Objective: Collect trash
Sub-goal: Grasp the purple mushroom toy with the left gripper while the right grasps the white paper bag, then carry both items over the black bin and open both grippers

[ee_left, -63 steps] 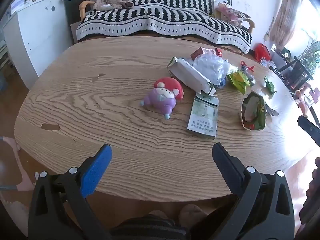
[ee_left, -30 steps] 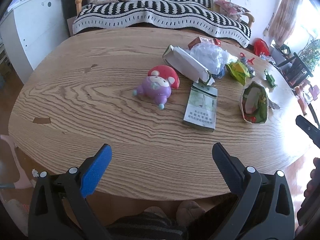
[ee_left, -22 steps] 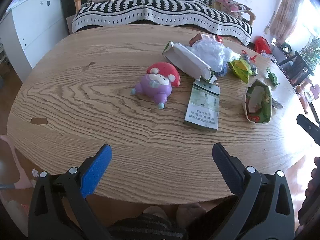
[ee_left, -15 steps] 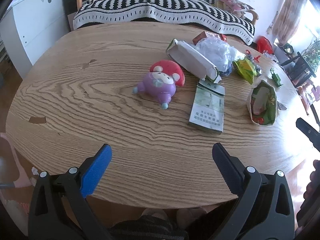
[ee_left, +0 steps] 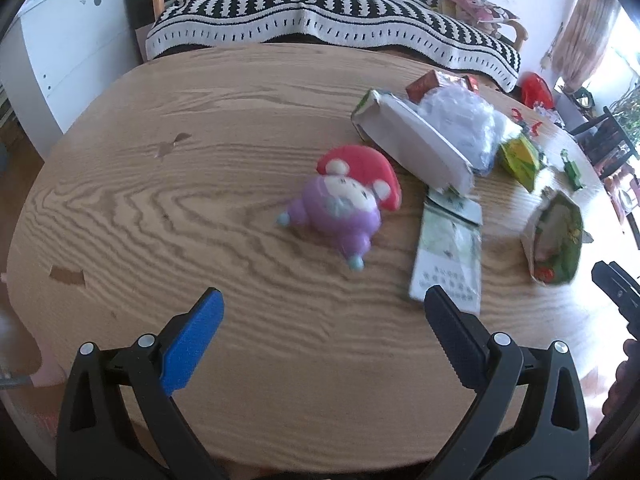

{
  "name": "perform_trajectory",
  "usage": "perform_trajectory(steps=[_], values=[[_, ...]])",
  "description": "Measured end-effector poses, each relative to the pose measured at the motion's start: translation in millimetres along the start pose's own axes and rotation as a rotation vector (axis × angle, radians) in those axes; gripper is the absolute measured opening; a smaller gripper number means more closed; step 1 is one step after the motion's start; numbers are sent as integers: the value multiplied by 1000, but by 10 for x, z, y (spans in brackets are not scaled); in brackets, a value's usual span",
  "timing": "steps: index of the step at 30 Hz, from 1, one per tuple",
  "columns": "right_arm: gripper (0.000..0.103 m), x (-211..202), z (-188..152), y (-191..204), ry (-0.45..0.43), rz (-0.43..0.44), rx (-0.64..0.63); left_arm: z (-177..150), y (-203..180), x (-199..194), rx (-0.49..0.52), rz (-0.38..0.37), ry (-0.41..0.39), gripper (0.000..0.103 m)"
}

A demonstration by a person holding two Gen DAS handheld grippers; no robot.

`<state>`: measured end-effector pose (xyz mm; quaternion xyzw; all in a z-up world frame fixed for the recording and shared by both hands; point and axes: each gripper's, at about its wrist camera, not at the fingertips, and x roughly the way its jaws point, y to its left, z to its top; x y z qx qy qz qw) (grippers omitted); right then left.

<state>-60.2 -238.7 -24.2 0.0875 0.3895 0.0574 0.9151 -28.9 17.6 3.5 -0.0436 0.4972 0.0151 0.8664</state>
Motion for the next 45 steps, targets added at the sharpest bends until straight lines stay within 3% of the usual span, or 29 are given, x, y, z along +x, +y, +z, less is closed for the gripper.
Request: perform_trajectory(steps=[8,13,15,16,17,19,20,26,34,40,45], values=[[97,295,211,212,0,85,-33,340,-21,306,26,-4,3,98],[93,515,290,308,35,81,-78,504,-127,548,120,7,34,98],[67,596,285,305,63,109,-79,519,-159,647,159,-12,51,89],[67,600,274,275,67,159,-55,520,-177,631,186,6,20,81],[63,610,269,248,71,175,-45,539,-178,609,193,-8,6,62],[52,592,262,206,72,197,-25,567,-153,601,171,1,16,53],[52,582,263,184,73,208,-13,567,-138,591,154,-3,21,50],[52,317,310,152,15,199,-1,556,-45,385,106,-23,14,46],[52,-335,309,-196,-85,141,28,422,-306,-203,131,-71,-28,46],[52,-1072,-108,-958,-129,30,108,-8,-1272,-581,347,-193,-17,46],[52,-1578,-688,-1551,-110,-43,186,-761,-2487,-836,571,-390,69,47]])
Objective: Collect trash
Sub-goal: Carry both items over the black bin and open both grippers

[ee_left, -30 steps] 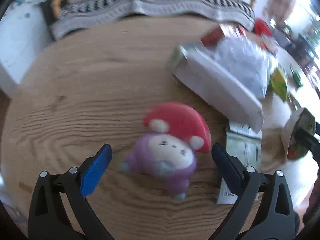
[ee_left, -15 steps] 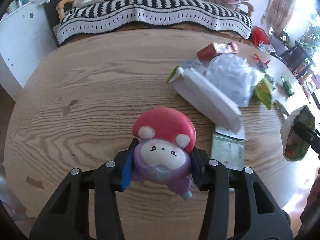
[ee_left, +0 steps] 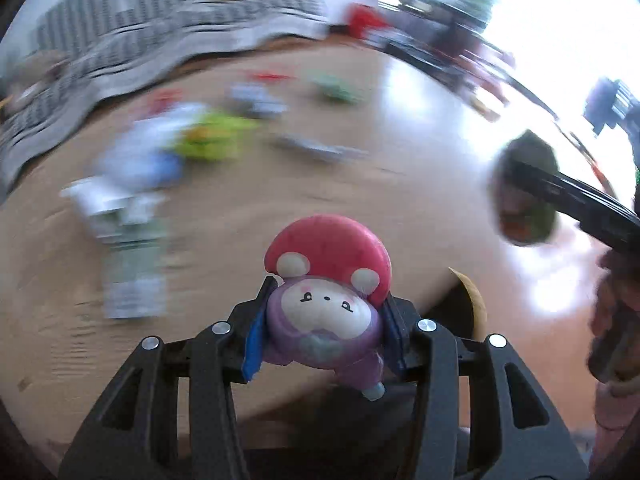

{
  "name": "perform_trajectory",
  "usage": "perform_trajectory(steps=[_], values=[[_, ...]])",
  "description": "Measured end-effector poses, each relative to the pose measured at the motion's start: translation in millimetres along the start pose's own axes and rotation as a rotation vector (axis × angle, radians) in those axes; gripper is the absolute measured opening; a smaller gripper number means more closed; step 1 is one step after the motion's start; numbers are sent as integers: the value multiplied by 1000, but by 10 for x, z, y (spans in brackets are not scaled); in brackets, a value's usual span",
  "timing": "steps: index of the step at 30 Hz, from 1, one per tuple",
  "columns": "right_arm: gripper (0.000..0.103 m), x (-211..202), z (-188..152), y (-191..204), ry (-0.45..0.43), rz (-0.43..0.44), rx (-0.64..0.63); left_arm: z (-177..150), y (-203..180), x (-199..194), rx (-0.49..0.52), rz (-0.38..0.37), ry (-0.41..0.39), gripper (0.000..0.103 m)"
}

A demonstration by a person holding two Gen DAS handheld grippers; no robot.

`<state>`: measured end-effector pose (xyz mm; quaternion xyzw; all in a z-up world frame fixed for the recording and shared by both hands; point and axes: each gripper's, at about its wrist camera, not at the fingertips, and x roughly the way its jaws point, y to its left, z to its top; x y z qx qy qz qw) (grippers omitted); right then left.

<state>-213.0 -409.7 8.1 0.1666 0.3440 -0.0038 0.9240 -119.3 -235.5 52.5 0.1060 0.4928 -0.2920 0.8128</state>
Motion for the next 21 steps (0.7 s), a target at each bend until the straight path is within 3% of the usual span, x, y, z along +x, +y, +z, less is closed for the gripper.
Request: perform_trajectory(steps=[3,6,10,17,19,20,21], values=[[52,-173,-303,-468,39,-43,69,-145,-771,296,111,-140,101,47],[52,-61,-678,-886,124,-56,160,-323,-1282,750,196,-155,192,47],[52,228,-1083,-1224,227,-56,247,-473,-1496,1245,207,-151,307,47],[53,498,-1243,-1297,297,-41,283,-511,-1544,1442,223,-123,333,49],[57,521,-1210,-1316,299,-42,303,-510,-1574,1410,237,-141,326,62],[76,505,-1180,-1316,294,-51,313,-499,-1588,1422,247,-142,316,86],[94,474,-1153,-1331,281,-58,321,-501,-1607,1370,260,-144,282,97]])
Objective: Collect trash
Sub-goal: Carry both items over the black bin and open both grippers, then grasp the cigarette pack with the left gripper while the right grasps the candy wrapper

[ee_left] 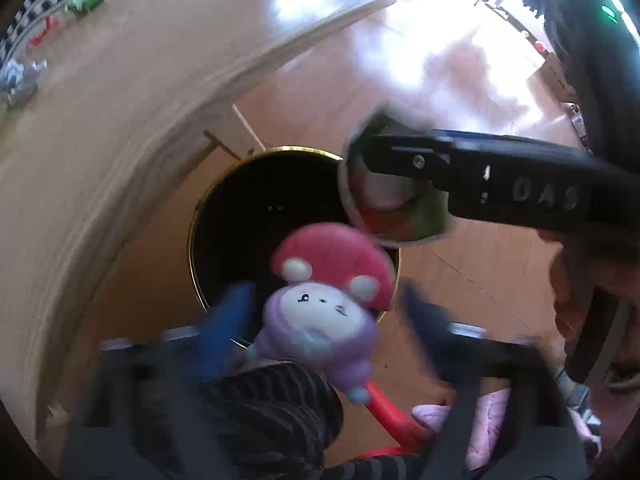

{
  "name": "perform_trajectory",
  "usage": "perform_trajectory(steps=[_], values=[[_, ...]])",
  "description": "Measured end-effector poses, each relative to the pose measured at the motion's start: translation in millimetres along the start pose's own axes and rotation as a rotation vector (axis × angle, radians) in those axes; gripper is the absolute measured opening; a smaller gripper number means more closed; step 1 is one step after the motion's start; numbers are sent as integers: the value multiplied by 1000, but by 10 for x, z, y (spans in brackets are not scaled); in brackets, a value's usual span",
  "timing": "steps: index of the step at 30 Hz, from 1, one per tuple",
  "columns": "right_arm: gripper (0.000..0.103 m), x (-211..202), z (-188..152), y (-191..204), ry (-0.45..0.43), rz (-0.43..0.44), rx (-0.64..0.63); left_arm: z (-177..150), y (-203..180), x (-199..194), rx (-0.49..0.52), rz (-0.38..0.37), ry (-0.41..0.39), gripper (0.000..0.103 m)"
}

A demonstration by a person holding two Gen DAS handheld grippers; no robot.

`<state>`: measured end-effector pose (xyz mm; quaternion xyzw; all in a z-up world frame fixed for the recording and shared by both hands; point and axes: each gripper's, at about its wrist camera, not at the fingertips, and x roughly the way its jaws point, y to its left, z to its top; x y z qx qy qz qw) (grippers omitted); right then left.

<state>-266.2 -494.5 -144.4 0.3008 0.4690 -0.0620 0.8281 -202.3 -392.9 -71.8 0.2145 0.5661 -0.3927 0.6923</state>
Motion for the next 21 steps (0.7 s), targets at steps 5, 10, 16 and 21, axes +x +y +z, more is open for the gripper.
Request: perform_trajectory(steps=[5,10,16,21], values=[[96,-256,67,-69,-78,-30,35,-21,86,-269,-1,15,-48,97],[96,-496,128,167,-226,-101,-92,-228,626,-1007,-113,137,-240,97],[96,-241,326,907,-225,-42,-281,-810,1816,-1694,-458,392,-345,97],[96,80,596,1714,-212,-11,-451,-1196,2657,-1794,-659,469,-304,97]])
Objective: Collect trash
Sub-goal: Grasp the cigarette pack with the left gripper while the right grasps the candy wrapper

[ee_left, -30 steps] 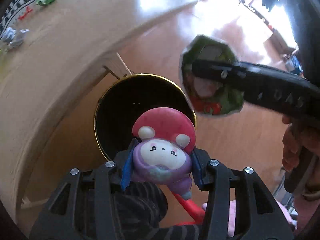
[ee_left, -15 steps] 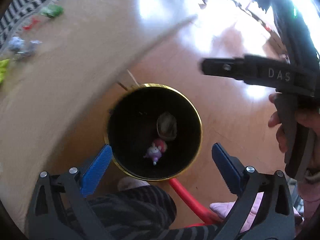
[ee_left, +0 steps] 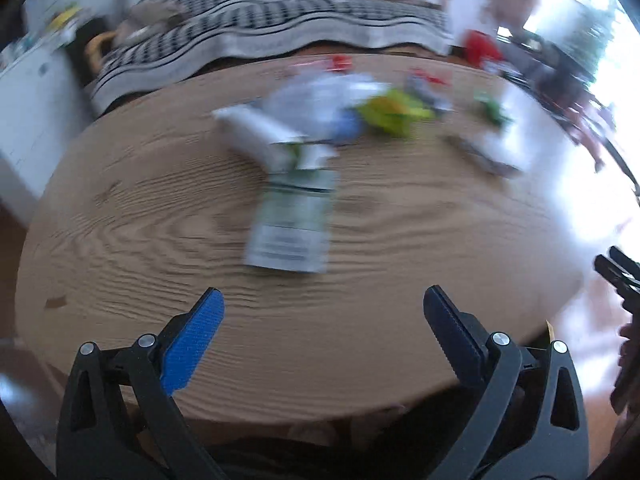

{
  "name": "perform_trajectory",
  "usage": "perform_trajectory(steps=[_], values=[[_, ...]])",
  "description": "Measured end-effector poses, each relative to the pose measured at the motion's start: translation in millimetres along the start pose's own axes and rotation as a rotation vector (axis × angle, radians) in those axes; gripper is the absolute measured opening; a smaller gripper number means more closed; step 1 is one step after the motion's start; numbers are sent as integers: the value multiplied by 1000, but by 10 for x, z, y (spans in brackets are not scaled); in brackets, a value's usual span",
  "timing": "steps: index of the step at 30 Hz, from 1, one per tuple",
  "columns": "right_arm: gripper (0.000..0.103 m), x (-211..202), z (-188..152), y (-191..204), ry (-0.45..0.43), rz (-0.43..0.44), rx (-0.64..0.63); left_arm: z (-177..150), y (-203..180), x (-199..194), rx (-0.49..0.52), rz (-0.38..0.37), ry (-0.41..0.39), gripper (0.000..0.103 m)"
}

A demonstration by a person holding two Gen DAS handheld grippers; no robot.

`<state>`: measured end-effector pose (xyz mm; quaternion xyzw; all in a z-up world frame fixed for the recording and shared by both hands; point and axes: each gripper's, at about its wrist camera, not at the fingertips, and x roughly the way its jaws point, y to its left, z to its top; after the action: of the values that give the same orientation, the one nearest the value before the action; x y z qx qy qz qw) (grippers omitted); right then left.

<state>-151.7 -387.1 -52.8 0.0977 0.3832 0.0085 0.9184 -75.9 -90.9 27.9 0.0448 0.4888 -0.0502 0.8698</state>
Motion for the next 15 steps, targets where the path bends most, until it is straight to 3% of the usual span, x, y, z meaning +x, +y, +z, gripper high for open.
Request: perform_trajectory(steps=[5,9,15], values=[[96,557,496,374,48,30,-72,95,161,203,-24,-6,41,97],[96,914,677,571,105,59,-113,192,129,496,10,-12,67,97],[98,1319,849,742,144,-10,-206,346,214,849,18,-3,111,97]])
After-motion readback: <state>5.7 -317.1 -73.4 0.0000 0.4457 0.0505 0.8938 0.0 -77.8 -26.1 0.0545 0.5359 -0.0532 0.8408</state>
